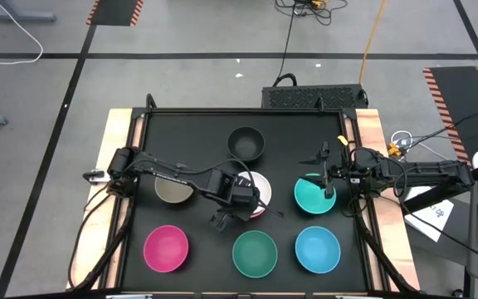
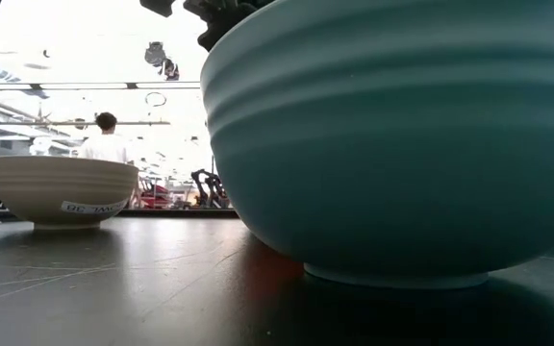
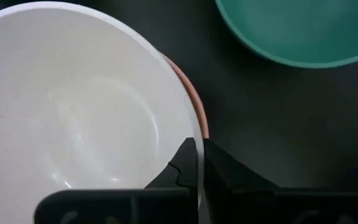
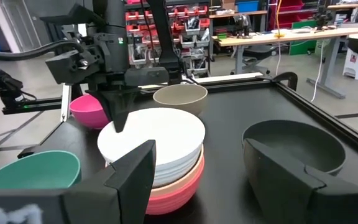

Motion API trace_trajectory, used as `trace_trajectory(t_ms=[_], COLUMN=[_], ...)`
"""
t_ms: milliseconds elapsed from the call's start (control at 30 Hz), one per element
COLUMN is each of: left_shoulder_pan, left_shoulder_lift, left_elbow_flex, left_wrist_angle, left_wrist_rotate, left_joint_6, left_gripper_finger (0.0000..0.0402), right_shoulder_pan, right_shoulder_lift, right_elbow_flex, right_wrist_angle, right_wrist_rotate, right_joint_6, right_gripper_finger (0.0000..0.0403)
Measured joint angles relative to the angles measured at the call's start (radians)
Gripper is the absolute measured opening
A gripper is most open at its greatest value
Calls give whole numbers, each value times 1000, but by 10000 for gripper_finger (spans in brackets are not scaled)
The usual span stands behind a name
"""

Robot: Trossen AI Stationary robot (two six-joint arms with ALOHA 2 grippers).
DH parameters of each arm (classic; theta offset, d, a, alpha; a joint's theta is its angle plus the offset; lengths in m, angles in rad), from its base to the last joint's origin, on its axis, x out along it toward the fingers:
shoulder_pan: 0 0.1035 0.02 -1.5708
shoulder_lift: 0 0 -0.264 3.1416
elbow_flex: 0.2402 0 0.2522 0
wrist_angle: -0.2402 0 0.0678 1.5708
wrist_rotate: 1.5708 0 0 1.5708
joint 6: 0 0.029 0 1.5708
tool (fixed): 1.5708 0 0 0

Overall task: Nest bowls inside each other
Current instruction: Stack the white bowl on the light orange bowl, then stack the light blue bowl on the white bowl

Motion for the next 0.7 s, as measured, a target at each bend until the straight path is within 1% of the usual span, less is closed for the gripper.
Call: trace_trajectory(t_ms=[67,167,233,333,467,700], left_shoulder_pan=[3,13,18,23,24,32], left_shoulder_lift=[0,0,0,0,-2,-77], left_elbow_flex=[0,0,0,0,0,-1], left_wrist_angle=[5,7,7,8,9,29], left_wrist_rotate=[-14,-30,-20,21,16,-14], left_joint_6=[-23,-37,-40,-39,-39,-42], left_gripper_finger=[13,42,66,98,138,203], right_shoulder_pan=[0,0,0,0,0,0], right_shoulder_lift=[0,0,0,0,0,0], right_elbow_flex=[0,0,0,0,0,0], right_wrist_angle=[0,0,0,0,0,2], right_wrist_rotate=[0,0,0,0,0,0], right_joint_6=[0,0,0,0,0,0], right_gripper_finger=[236,236,236,236,236,236])
